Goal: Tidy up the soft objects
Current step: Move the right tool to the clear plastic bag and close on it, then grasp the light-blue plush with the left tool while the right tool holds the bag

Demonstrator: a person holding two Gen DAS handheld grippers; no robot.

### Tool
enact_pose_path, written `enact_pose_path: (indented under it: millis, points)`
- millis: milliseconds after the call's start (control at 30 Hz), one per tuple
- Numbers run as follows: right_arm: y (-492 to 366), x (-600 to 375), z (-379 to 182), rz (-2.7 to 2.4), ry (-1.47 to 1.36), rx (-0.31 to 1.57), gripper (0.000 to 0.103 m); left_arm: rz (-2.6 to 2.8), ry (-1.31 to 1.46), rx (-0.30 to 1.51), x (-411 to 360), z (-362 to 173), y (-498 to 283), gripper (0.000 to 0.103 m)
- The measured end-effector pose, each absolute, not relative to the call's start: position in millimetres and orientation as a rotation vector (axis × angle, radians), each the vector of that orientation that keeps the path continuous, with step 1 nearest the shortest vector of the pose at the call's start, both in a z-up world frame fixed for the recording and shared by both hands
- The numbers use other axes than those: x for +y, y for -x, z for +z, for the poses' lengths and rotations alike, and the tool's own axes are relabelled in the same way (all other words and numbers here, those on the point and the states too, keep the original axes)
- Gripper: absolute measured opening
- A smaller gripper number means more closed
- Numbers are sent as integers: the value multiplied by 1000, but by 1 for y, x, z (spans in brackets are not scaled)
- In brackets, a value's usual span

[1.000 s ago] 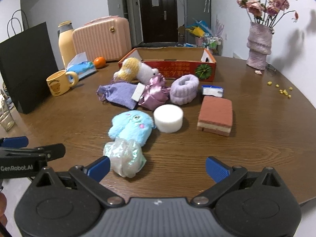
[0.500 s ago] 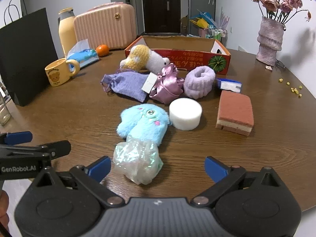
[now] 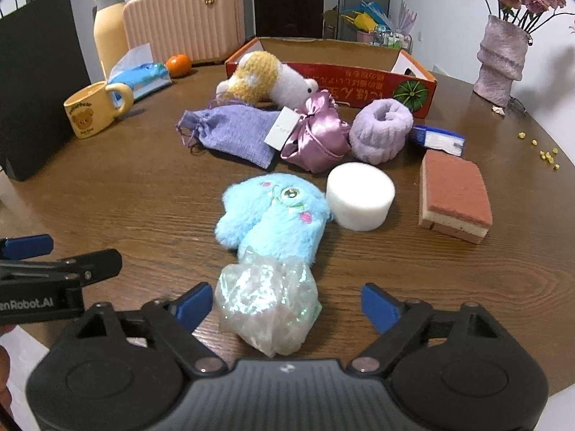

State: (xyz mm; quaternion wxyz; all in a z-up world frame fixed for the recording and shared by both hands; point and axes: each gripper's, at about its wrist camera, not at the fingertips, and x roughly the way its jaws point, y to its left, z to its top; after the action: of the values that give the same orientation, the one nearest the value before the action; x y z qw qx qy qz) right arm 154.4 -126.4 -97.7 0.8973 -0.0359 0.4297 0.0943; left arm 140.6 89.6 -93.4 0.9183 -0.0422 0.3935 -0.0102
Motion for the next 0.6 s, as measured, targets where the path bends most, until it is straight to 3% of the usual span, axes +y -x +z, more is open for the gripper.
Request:
enact_pose_path:
  millis: [200, 400, 600]
  points:
    - [-163, -118, -104, 212, 77, 927, 55, -36, 100, 814, 95, -98, -147, 103]
    - [-162, -117, -105, 219, 77, 925, 45, -44, 110, 816, 96, -100, -148, 103]
    - [-158, -125, -101, 216, 59, 911, 44, -54, 104, 812, 90, -97, -148, 103]
